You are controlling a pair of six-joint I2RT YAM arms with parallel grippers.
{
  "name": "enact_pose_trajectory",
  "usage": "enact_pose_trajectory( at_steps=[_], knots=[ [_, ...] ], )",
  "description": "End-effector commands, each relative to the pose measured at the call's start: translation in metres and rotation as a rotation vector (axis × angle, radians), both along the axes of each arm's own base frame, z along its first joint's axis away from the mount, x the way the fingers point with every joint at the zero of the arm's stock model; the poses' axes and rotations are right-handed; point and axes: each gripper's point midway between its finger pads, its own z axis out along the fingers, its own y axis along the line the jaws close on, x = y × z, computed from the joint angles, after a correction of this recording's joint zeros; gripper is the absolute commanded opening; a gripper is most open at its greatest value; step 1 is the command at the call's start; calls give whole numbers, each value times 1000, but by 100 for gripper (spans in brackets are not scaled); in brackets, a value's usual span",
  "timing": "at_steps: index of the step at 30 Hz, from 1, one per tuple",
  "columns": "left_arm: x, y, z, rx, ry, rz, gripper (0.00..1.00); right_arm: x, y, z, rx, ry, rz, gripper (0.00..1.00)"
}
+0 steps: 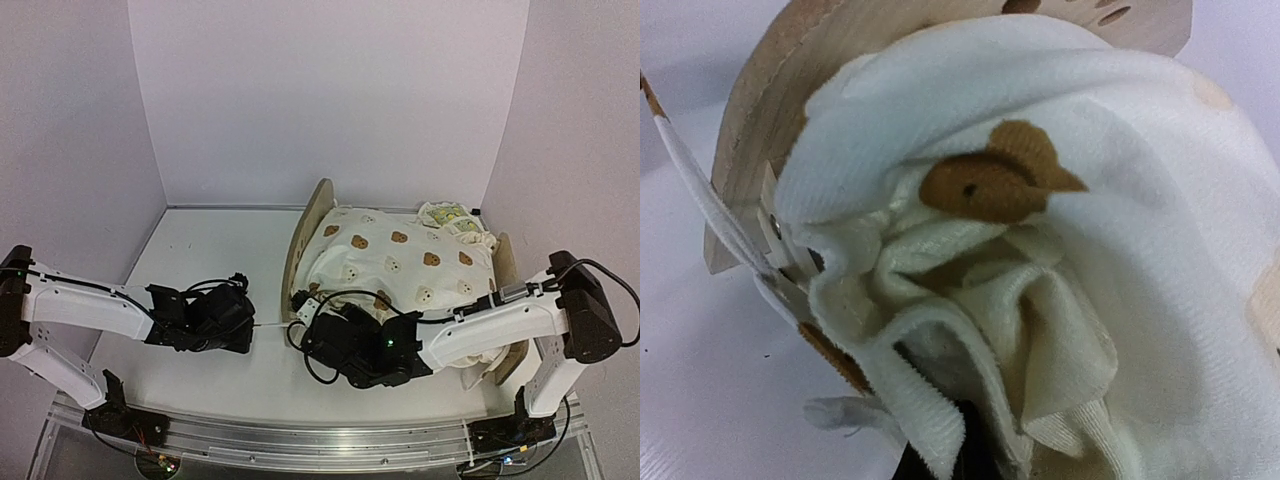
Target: Set up the pet bed
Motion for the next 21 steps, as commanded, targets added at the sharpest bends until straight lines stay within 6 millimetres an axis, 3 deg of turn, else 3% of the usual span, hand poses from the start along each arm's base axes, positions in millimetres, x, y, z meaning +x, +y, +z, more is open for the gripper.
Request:
enact_pose_trajectory(
  at_steps=[1,4,8,11,17,21],
  knots=[
    [-6,47,-24,151,35,93,0,12,-53,39,112,-104,-181,0],
    [-8,52,-24,155,36,110,0,5,-81,22,263,-37,-249,0],
    [-6,50,-21,153,29,110,0,-5,-130,-35,481,131,-418,0],
    [-4,46,-17,154,28,100,0,-9,-149,-52,572,163,-507,0],
    [0,34,-17,147,30,69,0,-21,-137,-78,702,311,-598,0],
    [0,26,-19,132,37,47,0,-28,-99,-81,665,440,-531,0]
  ],
)
